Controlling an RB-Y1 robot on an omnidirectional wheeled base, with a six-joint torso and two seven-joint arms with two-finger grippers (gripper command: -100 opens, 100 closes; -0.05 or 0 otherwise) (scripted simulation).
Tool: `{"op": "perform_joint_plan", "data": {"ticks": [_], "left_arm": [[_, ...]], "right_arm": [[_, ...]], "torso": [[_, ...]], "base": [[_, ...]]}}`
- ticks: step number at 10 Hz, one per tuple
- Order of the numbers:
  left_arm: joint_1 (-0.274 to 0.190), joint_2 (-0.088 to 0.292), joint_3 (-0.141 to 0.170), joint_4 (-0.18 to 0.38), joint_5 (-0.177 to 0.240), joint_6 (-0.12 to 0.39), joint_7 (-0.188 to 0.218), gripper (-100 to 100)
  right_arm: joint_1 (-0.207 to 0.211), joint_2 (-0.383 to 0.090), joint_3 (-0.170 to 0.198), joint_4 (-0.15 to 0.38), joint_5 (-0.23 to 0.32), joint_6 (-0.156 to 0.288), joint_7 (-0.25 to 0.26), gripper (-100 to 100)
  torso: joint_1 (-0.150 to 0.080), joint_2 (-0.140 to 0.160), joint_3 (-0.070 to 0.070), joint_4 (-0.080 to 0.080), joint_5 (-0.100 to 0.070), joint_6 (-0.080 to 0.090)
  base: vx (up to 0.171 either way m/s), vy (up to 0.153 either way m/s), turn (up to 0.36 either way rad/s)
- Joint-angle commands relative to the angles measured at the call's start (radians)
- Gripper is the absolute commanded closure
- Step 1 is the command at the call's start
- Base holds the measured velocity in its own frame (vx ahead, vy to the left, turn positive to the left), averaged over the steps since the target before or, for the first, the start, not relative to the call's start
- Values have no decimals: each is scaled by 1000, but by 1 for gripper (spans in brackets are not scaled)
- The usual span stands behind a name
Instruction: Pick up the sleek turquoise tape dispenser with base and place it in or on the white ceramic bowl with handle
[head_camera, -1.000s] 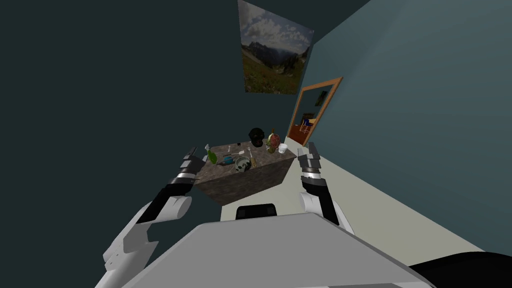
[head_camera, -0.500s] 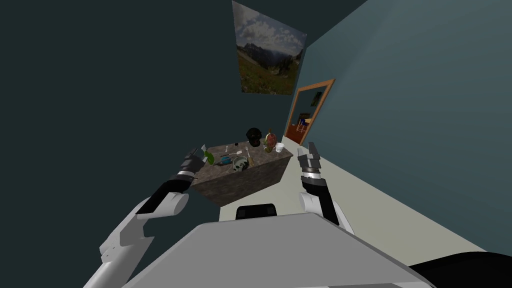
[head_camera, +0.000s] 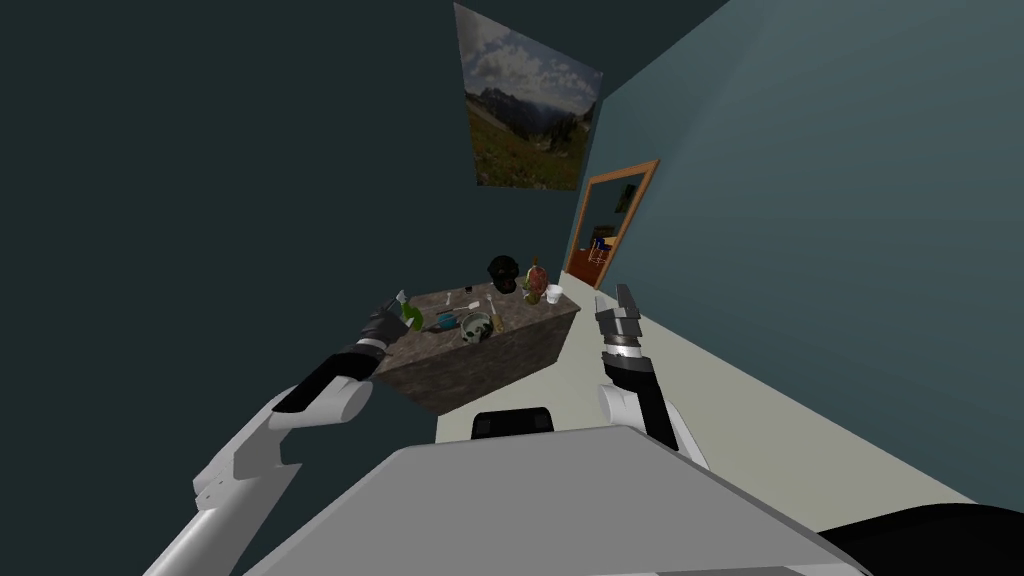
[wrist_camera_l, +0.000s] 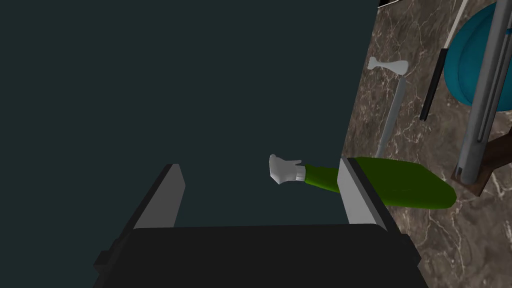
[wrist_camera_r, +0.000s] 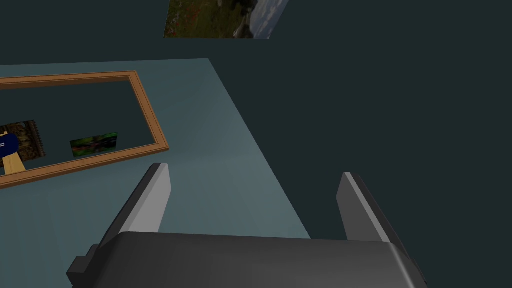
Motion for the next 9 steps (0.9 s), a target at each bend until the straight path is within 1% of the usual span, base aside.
{"op": "perform_joint_plan", "data": {"ticks": [1, 2, 3, 4, 5, 6, 7, 8, 9], "left_arm": [[-17, 30, 5, 20, 22, 50, 33, -100], [-17, 30, 5, 20, 22, 79, 33, -100], [-17, 30, 5, 20, 22, 88, 33, -100], [-34, 56, 8, 39, 41, 128, 61, -100], [-34, 56, 8, 39, 41, 154, 61, -100], [-52, 81, 10, 58, 61, 181, 87, -100], [-52, 81, 10, 58, 61, 207, 87, -100], [-52, 81, 10, 58, 61, 221, 87, -100], [-71, 106, 11, 78, 81, 258, 113, -100]], "right_arm": [[0, 0, 0, 0, 0, 0, 0, 0], [0, 0, 0, 0, 0, 0, 0, 0], [0, 0, 0, 0, 0, 0, 0, 0], [0, 0, 0, 0, 0, 0, 0, 0], [0, 0, 0, 0, 0, 0, 0, 0], [0, 0, 0, 0, 0, 0, 0, 0], [0, 0, 0, 0, 0, 0, 0, 0], [0, 0, 0, 0, 0, 0, 0, 0], [0, 0, 0, 0, 0, 0, 0, 0]], "torso": [[0, 0, 0, 0, 0, 0], [0, 0, 0, 0, 0, 0], [0, 0, 0, 0, 0, 0], [1, 0, 0, 0, 0, 0], [0, -1, 0, 0, 0, 0], [0, -1, 0, 0, 0, 0], [0, -1, -1, 0, 0, 0], [0, -1, -1, 0, 0, 0], [1, -1, 0, 0, 0, 0]], "base": [[-1, -27, -73], [2, -21, -37], [1, -7, 7], [4, -18, -74], [4, -18, -46], [12, -29, -75], [11, -21, -26], [3, -8, 14], [9, -20, -70]]}}
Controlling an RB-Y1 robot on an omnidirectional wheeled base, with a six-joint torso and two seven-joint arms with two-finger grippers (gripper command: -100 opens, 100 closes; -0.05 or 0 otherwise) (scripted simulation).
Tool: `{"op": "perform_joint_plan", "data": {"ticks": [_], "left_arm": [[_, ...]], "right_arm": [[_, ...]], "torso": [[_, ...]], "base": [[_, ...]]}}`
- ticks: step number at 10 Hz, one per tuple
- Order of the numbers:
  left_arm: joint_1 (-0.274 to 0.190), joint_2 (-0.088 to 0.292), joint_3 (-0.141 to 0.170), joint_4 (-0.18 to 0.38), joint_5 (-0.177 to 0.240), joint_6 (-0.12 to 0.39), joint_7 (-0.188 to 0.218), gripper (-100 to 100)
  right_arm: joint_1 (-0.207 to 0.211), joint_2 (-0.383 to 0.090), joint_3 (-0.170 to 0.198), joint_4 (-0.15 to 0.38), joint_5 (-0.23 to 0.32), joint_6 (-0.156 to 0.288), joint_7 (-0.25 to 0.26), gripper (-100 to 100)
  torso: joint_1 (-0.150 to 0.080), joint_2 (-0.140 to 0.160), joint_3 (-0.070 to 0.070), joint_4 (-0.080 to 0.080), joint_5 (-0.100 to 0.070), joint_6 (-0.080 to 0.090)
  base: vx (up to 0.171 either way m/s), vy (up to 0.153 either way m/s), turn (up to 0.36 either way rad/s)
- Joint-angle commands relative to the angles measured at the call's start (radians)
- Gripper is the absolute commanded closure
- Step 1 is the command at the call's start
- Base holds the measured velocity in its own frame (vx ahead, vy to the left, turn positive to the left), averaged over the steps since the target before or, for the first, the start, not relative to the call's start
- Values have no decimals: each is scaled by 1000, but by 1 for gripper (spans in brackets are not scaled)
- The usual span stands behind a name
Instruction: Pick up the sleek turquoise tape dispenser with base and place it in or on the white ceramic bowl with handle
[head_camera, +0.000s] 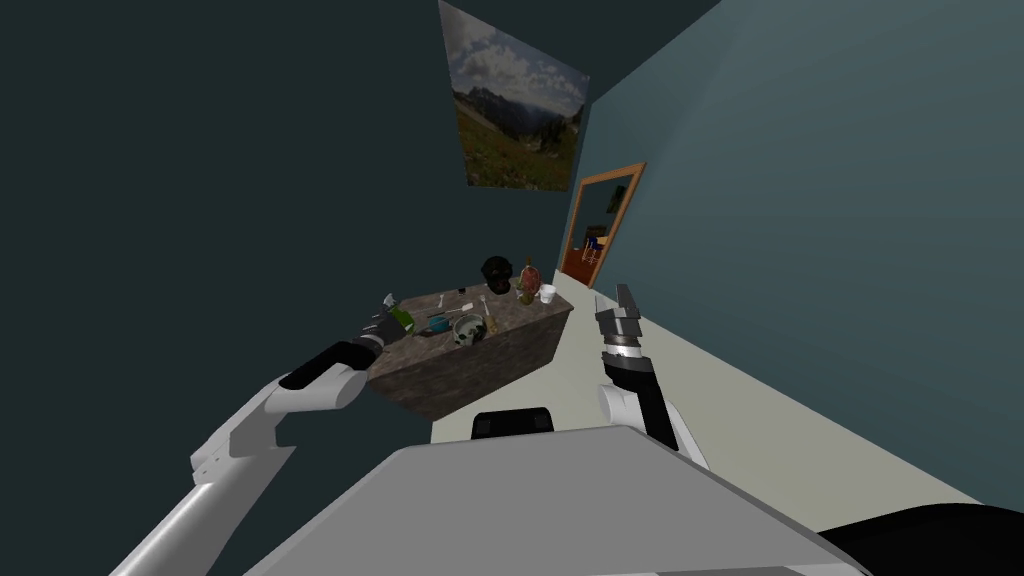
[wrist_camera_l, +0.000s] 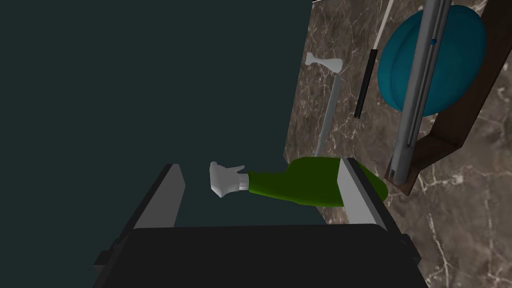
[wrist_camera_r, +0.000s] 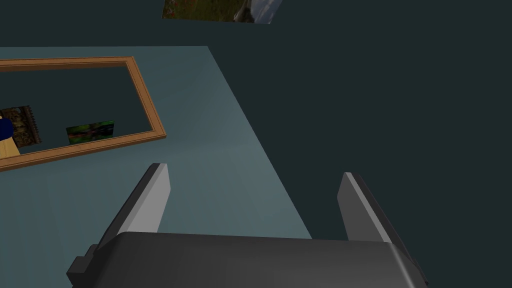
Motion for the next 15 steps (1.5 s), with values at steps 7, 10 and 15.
{"op": "perform_joint_plan", "data": {"ticks": [7, 10, 15], "left_arm": [[-67, 79, -2, 69, 68, 213, 81, -100], [-87, 99, -4, 88, 86, 297, 101, -100], [-128, 132, -12, 124, 121, 432, 135, -100]], "right_arm": [[0, 0, 0, 0, 0, 0, 0, 0], [0, 0, 0, 0, 0, 0, 0, 0], [0, 0, 0, 0, 0, 0, 0, 0]], "torso": [[0, -1, 0, 0, 0, 0], [0, -1, 0, 0, 0, -1], [0, -1, 0, 0, 0, -1]], "base": [[20, -18, -37], [26, -15, -22], [32, -16, -28]]}}
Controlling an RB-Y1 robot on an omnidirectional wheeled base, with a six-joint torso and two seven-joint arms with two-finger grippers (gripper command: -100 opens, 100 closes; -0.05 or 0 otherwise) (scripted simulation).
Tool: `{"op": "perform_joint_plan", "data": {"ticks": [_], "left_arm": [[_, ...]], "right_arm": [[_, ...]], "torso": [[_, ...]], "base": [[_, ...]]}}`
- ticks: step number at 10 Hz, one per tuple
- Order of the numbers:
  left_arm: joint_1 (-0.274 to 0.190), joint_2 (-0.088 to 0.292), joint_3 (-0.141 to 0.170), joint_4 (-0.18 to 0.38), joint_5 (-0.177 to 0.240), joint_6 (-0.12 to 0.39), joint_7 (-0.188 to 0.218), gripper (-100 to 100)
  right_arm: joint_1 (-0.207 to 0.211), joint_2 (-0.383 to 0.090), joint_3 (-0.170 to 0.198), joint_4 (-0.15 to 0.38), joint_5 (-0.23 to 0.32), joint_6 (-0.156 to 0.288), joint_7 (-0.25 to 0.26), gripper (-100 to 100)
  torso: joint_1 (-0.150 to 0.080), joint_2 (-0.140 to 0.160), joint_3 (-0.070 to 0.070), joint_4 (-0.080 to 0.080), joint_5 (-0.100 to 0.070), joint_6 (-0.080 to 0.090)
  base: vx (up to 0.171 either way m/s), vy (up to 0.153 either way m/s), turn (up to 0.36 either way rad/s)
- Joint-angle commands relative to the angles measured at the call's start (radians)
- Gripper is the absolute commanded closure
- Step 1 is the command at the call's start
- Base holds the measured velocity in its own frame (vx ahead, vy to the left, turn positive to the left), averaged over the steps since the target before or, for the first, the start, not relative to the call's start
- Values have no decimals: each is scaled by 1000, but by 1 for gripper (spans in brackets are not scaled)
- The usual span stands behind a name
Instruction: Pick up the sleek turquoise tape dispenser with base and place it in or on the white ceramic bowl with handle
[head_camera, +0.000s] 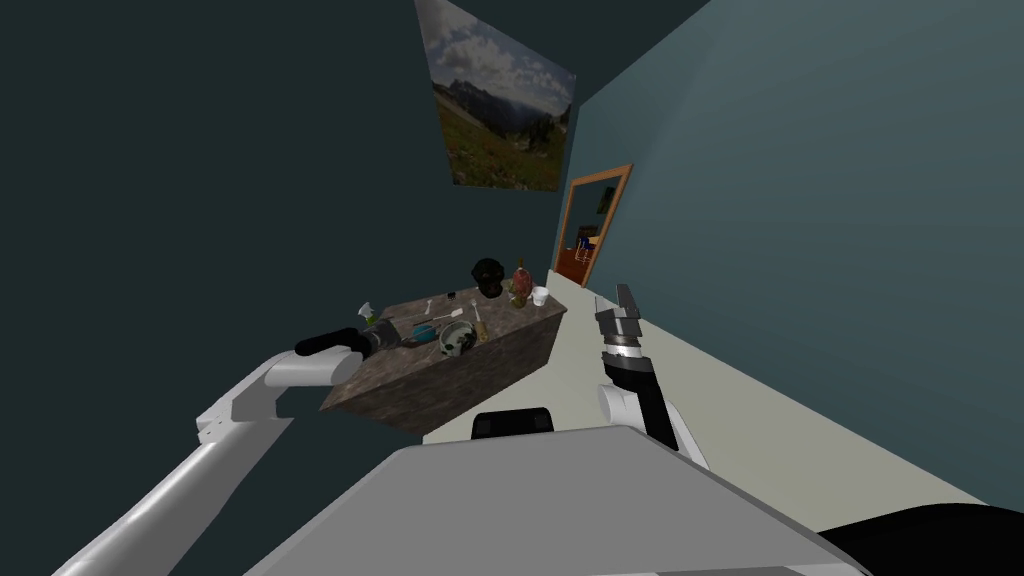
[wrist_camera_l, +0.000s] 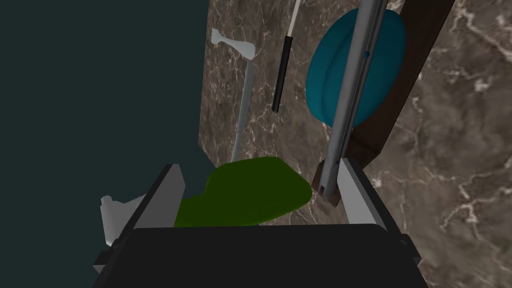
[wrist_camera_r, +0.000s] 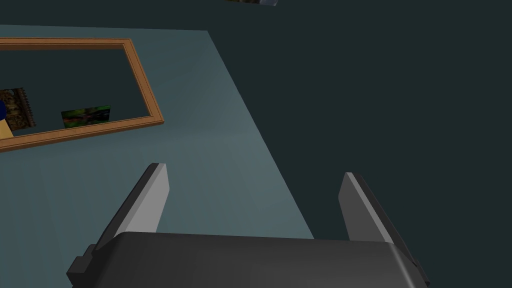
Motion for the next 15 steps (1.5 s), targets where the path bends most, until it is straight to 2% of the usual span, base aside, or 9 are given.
{"op": "perform_joint_plan", "data": {"ticks": [1, 2, 5, 8, 9, 10, 15], "left_arm": [[-7, 6, -1, 2, 6, 50, 11, -100], [-7, 6, -1, 2, 6, 57, 11, -100], [-47, 32, -11, 37, 38, 150, 39, -100], [-66, 42, -17, 53, 52, 237, 51, -100], [-66, 42, -17, 53, 52, 245, 51, -100], [-84, 51, -23, 69, 66, 284, 62, -100], [-116, 64, -35, 96, 90, 404, 78, -100]], "right_arm": [[0, 0, 0, 0, 0, 0, 0, 0], [0, 0, 0, 0, 0, 0, 0, 0], [0, 0, 0, 0, 0, 0, 0, 0], [0, 0, 0, 0, 0, 0, 0, 0], [0, 0, 0, 0, 0, 0, 0, 0], [0, 0, 0, 0, 0, 0, 0, 0], [0, 0, 0, 0, 0, 0, 0, 0]], "torso": [[0, 0, 0, 0, 0, 0], [0, 0, 0, 0, 0, 0], [0, 0, 0, 0, 0, 0], [-1, -1, -1, 0, 0, 0], [0, -1, -1, 0, 0, 0], [0, 1, 0, 0, 0, 0], [0, -1, -1, 0, 0, 0]], "base": [[36, -10, -22], [16, -4, 7], [41, -10, -28], [49, -18, -18], [19, -9, 4], [30, -16, -18], [47, -10, -13]]}}
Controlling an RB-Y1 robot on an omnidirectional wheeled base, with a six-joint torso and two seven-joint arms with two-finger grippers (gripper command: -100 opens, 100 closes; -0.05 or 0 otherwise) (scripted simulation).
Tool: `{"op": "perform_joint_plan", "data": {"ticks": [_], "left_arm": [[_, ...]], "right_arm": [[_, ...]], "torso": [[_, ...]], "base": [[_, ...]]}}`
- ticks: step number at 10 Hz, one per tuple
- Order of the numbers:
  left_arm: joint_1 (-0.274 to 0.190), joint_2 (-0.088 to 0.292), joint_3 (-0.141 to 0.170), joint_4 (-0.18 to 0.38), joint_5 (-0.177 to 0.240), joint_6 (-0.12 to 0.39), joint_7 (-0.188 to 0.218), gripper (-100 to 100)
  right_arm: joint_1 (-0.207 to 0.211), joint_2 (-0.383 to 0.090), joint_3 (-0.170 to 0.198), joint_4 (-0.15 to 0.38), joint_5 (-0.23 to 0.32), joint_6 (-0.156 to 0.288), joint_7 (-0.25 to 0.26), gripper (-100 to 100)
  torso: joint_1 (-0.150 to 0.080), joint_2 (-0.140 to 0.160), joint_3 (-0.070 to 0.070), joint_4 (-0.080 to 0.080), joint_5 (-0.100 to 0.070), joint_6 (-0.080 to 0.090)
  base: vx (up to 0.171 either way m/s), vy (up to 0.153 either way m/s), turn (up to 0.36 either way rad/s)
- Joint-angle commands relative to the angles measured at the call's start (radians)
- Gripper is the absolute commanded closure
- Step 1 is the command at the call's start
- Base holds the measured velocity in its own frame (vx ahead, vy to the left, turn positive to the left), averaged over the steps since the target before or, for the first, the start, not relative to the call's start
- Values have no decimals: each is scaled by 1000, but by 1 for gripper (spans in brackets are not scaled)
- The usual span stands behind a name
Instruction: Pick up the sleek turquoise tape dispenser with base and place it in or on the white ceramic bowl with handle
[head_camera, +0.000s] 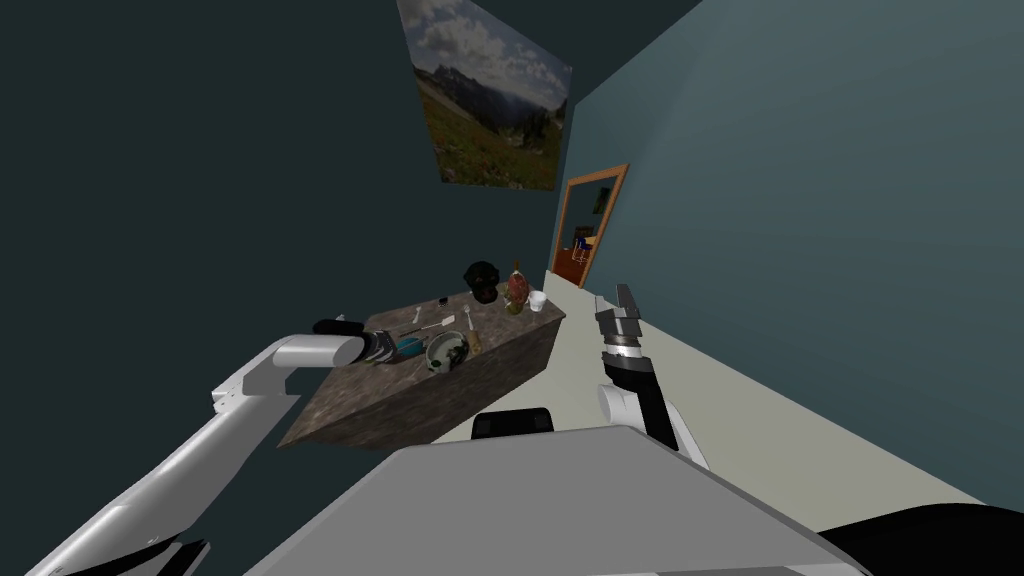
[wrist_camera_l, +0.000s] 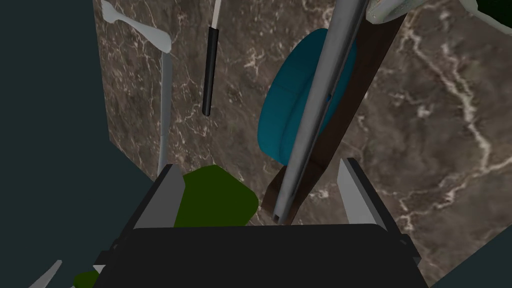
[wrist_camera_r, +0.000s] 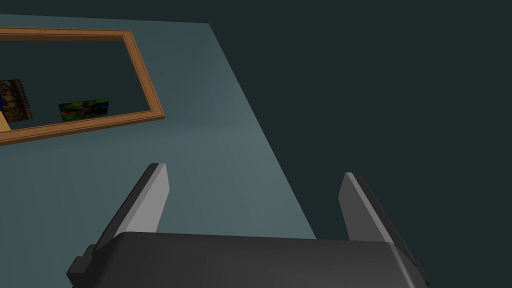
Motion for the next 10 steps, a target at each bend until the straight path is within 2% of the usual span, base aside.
{"op": "perform_joint_plan", "data": {"ticks": [1, 2, 4, 7, 8, 9, 10], "left_arm": [[-15, 4, -7, 11, 10, 50, 9, -100], [-15, 4, -7, 11, 10, 59, 9, -100], [-37, 11, -18, 29, 26, 122, 17, -100], [-49, 13, -25, 41, 35, 169, 22, -100], [-46, 14, -22, 38, 34, 157, 20, -100], [-46, 14, -22, 38, 34, 161, 20, 0], [-47, -3, -27, 72, 19, 131, 3, -100]], "right_arm": [[0, 0, 0, 0, 0, 0, 0, 0], [0, 0, 0, 0, 0, 0, 0, 0], [0, 0, 0, 0, 0, 0, 0, 0], [0, 0, 0, 0, 0, 0, 0, 0], [0, 0, 0, 0, 0, 0, 0, 0], [0, 0, 0, 0, 0, 0, 0, 0], [0, 0, 0, 0, 0, 0, 0, 0]], "torso": [[0, 0, 0, 0, 0, 0], [0, 0, 0, 0, 0, 0], [0, 0, 0, 0, 0, 0], [0, 1, 0, 0, 0, 0], [0, 1, 1, 0, 0, 0], [0, 2, 1, 0, 0, 0], [1, 3, 2, 1, 0, 0]], "base": [[47, -10, -8], [38, -6, -6], [47, -6, -7], [33, -11, 0], [11, -5, 2], [0, 0, 0], [14, 2, -23]]}}
